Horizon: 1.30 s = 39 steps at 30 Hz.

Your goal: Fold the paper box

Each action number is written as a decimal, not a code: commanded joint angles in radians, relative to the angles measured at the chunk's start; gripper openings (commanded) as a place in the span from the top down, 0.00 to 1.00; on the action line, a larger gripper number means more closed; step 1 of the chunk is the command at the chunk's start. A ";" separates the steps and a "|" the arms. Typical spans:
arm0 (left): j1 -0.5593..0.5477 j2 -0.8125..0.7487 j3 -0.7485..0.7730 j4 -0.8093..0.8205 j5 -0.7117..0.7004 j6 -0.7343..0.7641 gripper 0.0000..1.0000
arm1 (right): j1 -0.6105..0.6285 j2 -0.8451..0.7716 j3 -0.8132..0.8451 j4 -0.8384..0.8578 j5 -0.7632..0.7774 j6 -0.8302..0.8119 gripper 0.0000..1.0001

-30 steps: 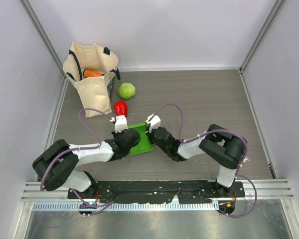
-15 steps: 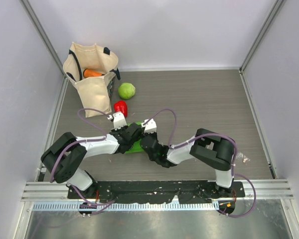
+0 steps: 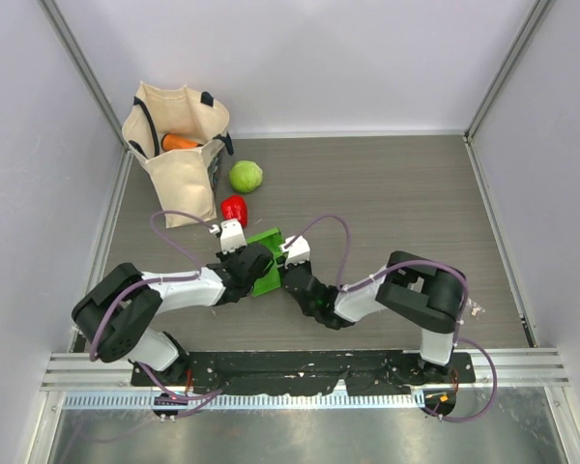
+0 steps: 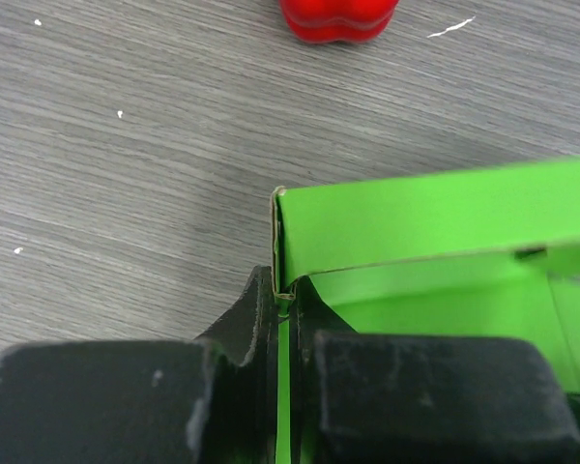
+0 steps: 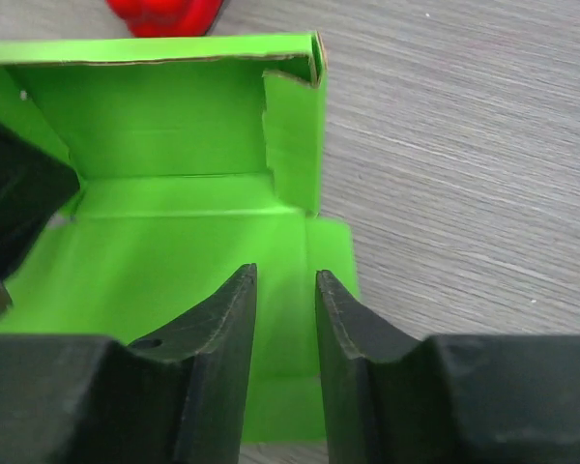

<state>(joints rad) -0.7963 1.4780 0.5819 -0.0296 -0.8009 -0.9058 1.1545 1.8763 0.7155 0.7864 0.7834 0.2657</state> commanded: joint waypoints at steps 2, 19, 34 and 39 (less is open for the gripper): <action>0.002 -0.008 -0.028 0.019 0.074 0.073 1.00 | -0.055 -0.184 -0.112 0.040 -0.289 -0.054 0.56; -0.001 -0.028 -0.007 -0.047 0.081 0.064 1.00 | -0.194 -0.100 -0.028 0.126 -0.452 -0.209 0.50; 0.000 -0.030 -0.008 -0.044 0.083 0.024 1.00 | -0.069 0.136 0.108 0.261 0.053 -0.311 0.99; -0.001 -0.027 -0.019 -0.043 0.086 -0.030 1.00 | 0.037 0.286 0.162 0.543 0.381 -0.486 0.99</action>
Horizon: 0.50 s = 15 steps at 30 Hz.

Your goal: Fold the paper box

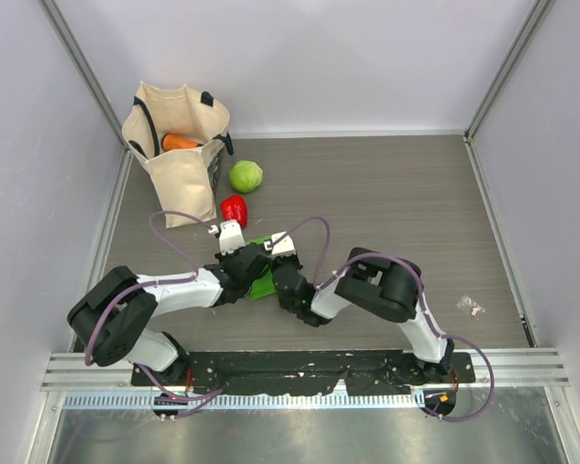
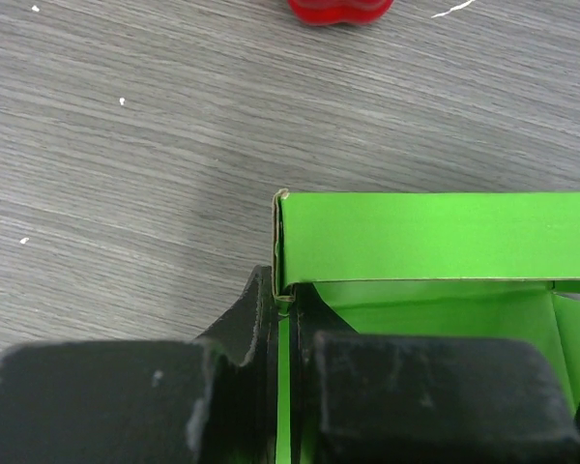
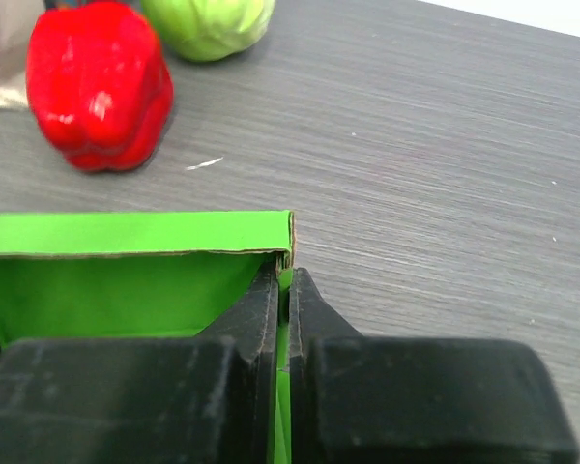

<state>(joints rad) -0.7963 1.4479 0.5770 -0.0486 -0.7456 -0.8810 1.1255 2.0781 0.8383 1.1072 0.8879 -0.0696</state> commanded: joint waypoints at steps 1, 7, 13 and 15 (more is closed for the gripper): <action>-0.001 0.006 -0.012 -0.023 0.035 -0.058 1.00 | 0.069 0.089 0.035 0.247 0.276 -0.157 0.99; -0.001 0.006 -0.020 -0.019 0.043 -0.076 1.00 | 0.076 0.066 -0.015 0.315 0.232 -0.160 0.99; -0.001 0.012 -0.017 -0.020 0.051 -0.067 1.00 | 0.076 -0.097 -0.050 0.068 0.148 -0.033 0.55; 0.000 0.008 -0.022 -0.017 0.052 -0.062 1.00 | 0.076 -0.192 -0.134 -0.080 0.120 0.039 0.28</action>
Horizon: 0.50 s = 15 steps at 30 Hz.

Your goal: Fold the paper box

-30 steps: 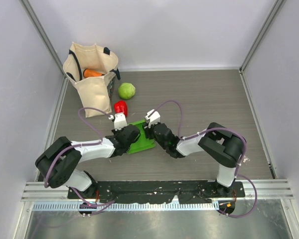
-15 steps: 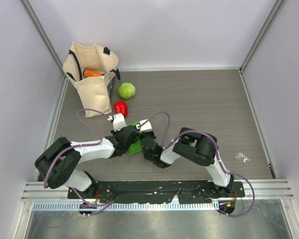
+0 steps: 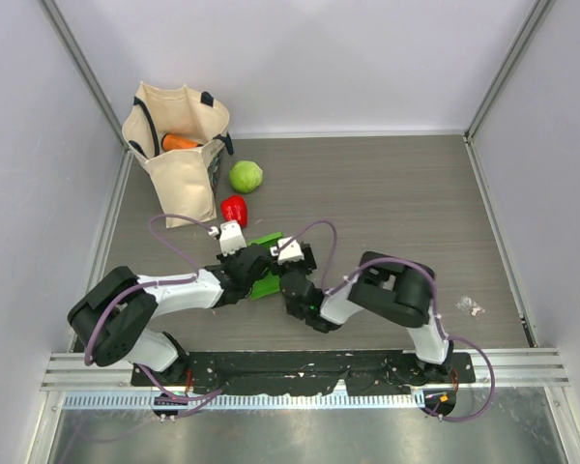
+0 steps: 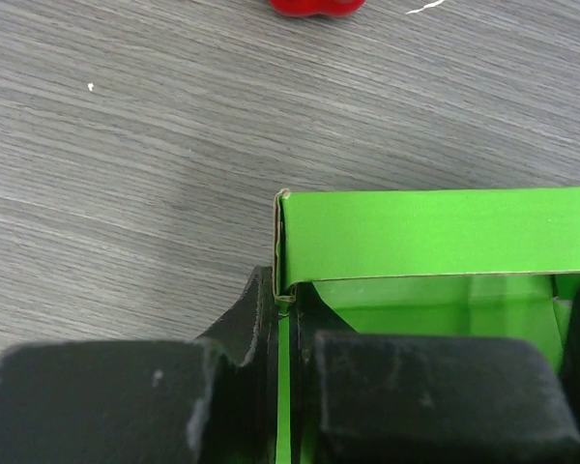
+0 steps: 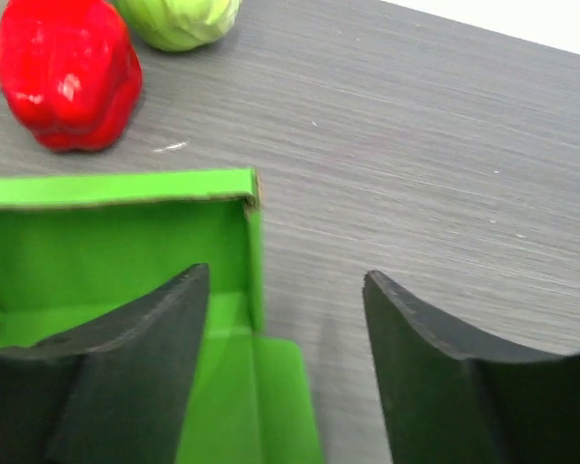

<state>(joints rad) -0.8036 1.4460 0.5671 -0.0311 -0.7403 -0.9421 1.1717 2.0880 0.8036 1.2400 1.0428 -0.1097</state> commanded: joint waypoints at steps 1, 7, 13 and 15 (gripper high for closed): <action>0.006 0.007 -0.013 -0.036 0.047 0.000 1.00 | 0.026 -0.257 -0.118 -0.285 -0.050 0.150 0.24; 0.006 -0.015 -0.022 -0.041 0.047 0.026 1.00 | -0.050 -0.692 -0.253 -0.871 -0.418 0.518 0.25; 0.006 -0.042 -0.029 -0.050 0.073 0.034 0.85 | -0.214 -0.781 -0.308 -0.947 -0.849 0.729 0.26; 0.006 -0.064 -0.036 -0.055 0.088 0.034 0.74 | -0.218 -0.755 -0.290 -0.936 -0.886 0.780 0.27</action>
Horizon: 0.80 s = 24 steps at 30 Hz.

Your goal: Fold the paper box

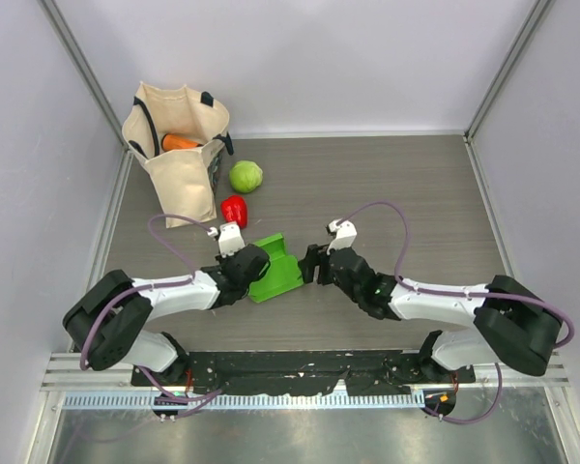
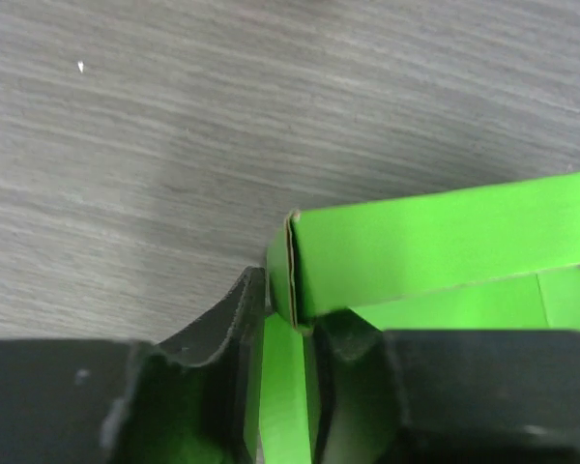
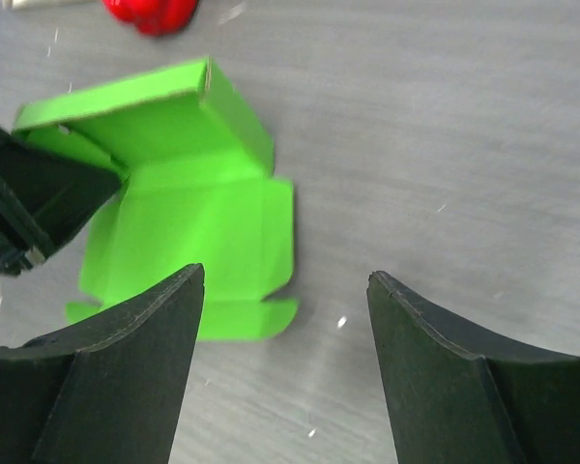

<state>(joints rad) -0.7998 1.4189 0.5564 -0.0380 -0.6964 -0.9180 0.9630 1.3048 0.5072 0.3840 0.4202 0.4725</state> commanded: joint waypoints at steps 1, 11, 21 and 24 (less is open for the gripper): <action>0.002 -0.046 -0.026 -0.053 0.047 0.011 0.70 | -0.009 0.063 0.013 -0.071 -0.288 0.216 0.27; 0.004 -0.316 -0.035 -0.247 0.107 -0.005 0.22 | -0.044 0.183 -0.001 0.036 -0.323 0.324 0.27; 0.011 -0.633 -0.085 -0.356 0.345 0.002 0.45 | -0.202 0.191 -0.001 0.076 -0.506 0.137 0.28; 0.013 -0.638 -0.121 -0.254 0.432 0.051 0.47 | -0.236 0.275 0.062 0.090 -0.593 0.094 0.33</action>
<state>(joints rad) -0.7914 0.7898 0.4816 -0.3637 -0.4152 -0.9203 0.7643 1.5089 0.4969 0.4271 -0.0338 0.6685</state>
